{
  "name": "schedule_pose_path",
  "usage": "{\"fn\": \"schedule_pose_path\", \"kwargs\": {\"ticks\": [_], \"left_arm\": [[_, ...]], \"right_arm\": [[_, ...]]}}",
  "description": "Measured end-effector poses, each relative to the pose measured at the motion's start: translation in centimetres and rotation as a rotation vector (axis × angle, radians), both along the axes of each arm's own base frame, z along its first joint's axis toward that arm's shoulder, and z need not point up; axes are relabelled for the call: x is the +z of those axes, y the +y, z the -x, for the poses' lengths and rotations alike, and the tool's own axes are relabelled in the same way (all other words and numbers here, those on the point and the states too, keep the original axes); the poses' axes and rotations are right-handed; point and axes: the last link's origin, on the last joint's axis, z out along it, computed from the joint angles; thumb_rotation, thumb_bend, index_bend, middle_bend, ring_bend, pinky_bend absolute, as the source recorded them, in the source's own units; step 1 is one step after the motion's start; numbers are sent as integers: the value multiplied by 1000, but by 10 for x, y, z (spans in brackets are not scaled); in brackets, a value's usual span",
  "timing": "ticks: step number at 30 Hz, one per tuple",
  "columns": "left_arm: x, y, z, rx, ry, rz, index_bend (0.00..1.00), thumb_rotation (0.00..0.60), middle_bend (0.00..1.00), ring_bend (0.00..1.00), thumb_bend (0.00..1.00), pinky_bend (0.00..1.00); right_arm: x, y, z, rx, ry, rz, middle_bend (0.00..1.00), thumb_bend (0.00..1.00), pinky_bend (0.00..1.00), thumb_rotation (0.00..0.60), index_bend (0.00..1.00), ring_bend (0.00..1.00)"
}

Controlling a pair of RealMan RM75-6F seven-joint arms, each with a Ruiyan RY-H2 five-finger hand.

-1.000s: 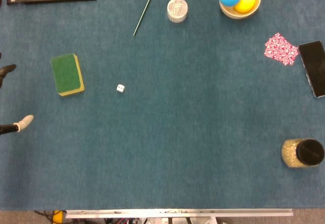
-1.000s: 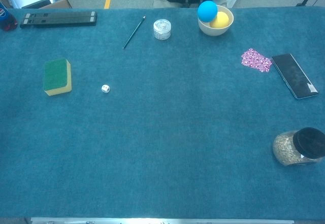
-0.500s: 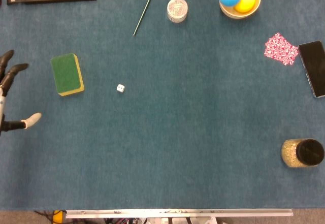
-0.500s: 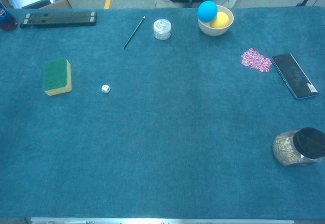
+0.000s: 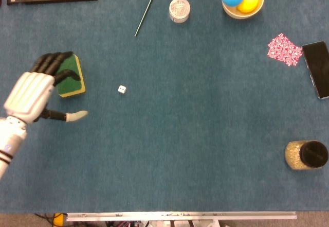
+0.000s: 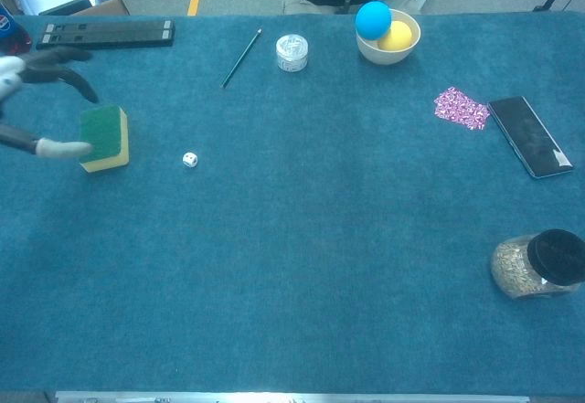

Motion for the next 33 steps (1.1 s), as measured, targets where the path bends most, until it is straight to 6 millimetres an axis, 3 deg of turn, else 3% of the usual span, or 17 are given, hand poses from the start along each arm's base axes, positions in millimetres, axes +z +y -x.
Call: {"fn": "schedule_pose_path", "kwargs": {"ticks": [6,9,33], "left_arm": [[-24,16,-17,-12,14,91,316,40,4,0,36,0],[-35,21,-22,-13,19,120,317,0,0,0,36,0],[-117,47,-30,41,80,210,236,0,0,0,36,0]], "right_arm": [[-2,-1,4,-14,0,-7,215,287,183,600,320,105],[-2,-1,6,-18,1,-6,215,287,183,600,320,105],[1,1,21,-58,-8,1,215,287,183,600,320,105]]}}
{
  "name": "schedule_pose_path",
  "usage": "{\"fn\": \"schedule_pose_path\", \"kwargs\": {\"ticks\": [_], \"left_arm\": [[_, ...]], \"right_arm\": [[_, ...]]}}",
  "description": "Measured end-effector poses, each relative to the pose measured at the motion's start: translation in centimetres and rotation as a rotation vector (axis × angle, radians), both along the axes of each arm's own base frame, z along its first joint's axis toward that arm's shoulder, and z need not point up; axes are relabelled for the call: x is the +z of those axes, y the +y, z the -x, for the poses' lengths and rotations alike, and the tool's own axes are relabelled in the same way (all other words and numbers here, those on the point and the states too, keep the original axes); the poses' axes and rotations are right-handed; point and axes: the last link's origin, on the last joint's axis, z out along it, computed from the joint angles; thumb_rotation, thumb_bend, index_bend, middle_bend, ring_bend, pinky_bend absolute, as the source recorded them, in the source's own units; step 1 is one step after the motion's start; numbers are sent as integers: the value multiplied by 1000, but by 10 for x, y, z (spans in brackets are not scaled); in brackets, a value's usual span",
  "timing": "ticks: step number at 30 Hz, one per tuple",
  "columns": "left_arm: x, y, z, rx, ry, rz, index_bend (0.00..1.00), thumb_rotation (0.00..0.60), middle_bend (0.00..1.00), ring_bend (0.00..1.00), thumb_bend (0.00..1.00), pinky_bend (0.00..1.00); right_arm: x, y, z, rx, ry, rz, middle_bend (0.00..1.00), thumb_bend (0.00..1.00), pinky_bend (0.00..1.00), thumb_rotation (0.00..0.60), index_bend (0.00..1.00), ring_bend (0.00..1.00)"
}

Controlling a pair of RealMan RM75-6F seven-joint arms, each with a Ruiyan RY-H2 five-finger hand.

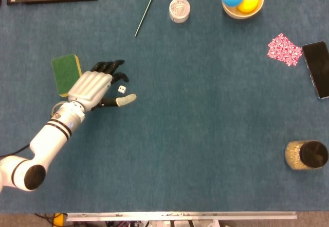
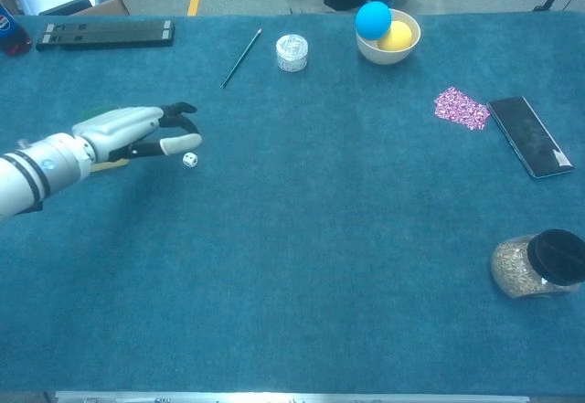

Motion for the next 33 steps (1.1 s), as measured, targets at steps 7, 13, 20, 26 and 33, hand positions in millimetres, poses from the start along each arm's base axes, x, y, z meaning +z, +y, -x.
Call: {"fn": "schedule_pose_path", "kwargs": {"ticks": [7,13,20,26,33], "left_arm": [[-10,1,4,10,25,4,238,0,0,0,36,0],[-14,0,9,26,44,9,240,0,0,0,36,0],[-11,-2,11,26,54,9,248,0,0,0,36,0],[-10,-6,7,16,45,14,258,0,0,0,36,0],[-10,-11,9,20,49,22,271,0,0,0,36,0]], "right_arm": [[1,2,3,-7,-3,0,215,288,183,600,320,105],[3,3,4,-10,-4,2,216,287,183,600,320,105],[3,3,5,-9,-4,2,215,287,183,600,320,105],[3,3,4,-6,-5,4,215,287,183,600,320,105],[6,5,4,-6,-5,13,215,288,183,600,320,105]]}}
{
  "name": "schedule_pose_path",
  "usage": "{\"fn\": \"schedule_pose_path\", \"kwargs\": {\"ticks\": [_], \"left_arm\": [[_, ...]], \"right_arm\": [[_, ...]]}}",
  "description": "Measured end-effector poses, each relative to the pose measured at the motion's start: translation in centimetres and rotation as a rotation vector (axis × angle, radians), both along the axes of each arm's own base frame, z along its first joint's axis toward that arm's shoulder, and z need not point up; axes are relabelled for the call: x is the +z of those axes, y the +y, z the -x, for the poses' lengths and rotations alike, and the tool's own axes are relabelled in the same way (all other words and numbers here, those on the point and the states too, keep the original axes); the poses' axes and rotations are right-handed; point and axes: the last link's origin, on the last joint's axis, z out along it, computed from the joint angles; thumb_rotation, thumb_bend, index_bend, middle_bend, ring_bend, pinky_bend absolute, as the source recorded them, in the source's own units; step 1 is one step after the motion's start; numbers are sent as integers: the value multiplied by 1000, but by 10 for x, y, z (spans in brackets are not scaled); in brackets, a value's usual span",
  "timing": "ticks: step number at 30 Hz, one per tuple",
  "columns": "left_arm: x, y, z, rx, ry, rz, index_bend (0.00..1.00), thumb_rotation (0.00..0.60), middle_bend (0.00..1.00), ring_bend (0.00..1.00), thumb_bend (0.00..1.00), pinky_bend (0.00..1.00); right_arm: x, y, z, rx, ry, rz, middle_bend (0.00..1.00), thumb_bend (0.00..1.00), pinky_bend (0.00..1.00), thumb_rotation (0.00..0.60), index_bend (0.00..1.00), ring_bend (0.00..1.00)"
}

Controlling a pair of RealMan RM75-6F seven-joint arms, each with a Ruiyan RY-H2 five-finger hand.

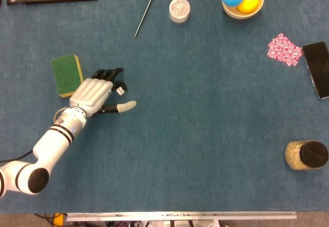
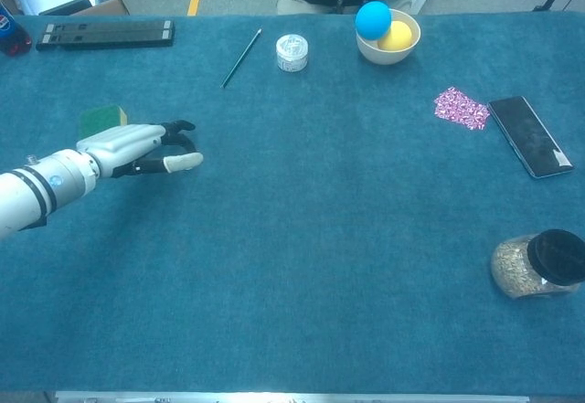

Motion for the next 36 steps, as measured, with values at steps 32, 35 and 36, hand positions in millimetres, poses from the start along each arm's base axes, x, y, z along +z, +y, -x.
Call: {"fn": "schedule_pose_path", "kwargs": {"ticks": [32,35,36], "left_arm": [[32,-18,16,13,-2,-54,271,0,0,0,36,0],[31,-17,12,-2,-8,-52,271,0,0,0,36,0],[29,-16,11,-5,-7,-48,271,0,0,0,36,0]], "right_arm": [[2,6,-8,24,-6,15,215,287,183,600,320,105],[2,7,-7,21,-5,15,215,287,183,600,320,105],[2,7,-7,19,-4,15,215,287,183,600,320,105]]}}
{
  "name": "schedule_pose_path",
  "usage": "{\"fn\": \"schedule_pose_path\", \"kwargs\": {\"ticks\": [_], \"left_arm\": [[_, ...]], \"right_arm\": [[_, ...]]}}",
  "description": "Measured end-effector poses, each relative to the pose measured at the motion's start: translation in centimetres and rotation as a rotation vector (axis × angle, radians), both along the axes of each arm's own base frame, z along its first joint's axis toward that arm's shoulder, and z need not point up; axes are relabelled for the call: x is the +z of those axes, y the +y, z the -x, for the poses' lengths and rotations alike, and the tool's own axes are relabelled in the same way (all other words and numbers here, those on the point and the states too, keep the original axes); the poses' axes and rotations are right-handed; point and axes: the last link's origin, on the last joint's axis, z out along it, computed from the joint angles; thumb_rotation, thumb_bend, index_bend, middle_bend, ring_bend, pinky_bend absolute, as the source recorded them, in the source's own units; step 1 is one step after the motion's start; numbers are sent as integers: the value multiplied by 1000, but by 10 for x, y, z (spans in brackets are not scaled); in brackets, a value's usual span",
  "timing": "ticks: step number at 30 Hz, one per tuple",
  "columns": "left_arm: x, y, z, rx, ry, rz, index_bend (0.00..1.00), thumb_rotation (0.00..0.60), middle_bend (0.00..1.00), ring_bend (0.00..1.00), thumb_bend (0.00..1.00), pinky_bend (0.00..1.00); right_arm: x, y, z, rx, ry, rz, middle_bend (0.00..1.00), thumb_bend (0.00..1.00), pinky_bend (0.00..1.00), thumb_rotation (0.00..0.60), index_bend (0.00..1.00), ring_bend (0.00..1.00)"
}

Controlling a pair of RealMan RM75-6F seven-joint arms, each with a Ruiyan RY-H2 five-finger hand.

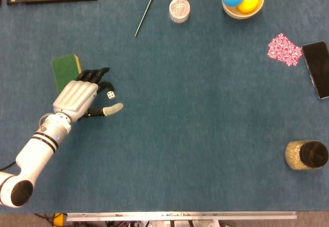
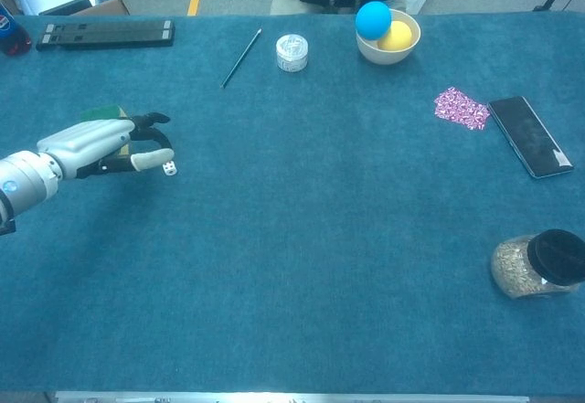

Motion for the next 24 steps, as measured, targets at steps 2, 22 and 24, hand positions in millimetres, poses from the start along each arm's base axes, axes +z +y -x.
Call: {"fn": "schedule_pose_path", "kwargs": {"ticks": [2,22,24], "left_arm": [[-3,1,0,0,3,7,271,0,0,0,35,0],[-6,5,19,59,37,4,271,0,0,0,36,0],[-7,3,18,56,33,7,271,0,0,0,36,0]], "right_arm": [[1,1,1,-3,1,2,215,287,183,600,320,105],[1,1,0,-5,1,4,215,287,183,600,320,105],[1,1,1,-6,2,4,215,287,183,600,320,105]]}}
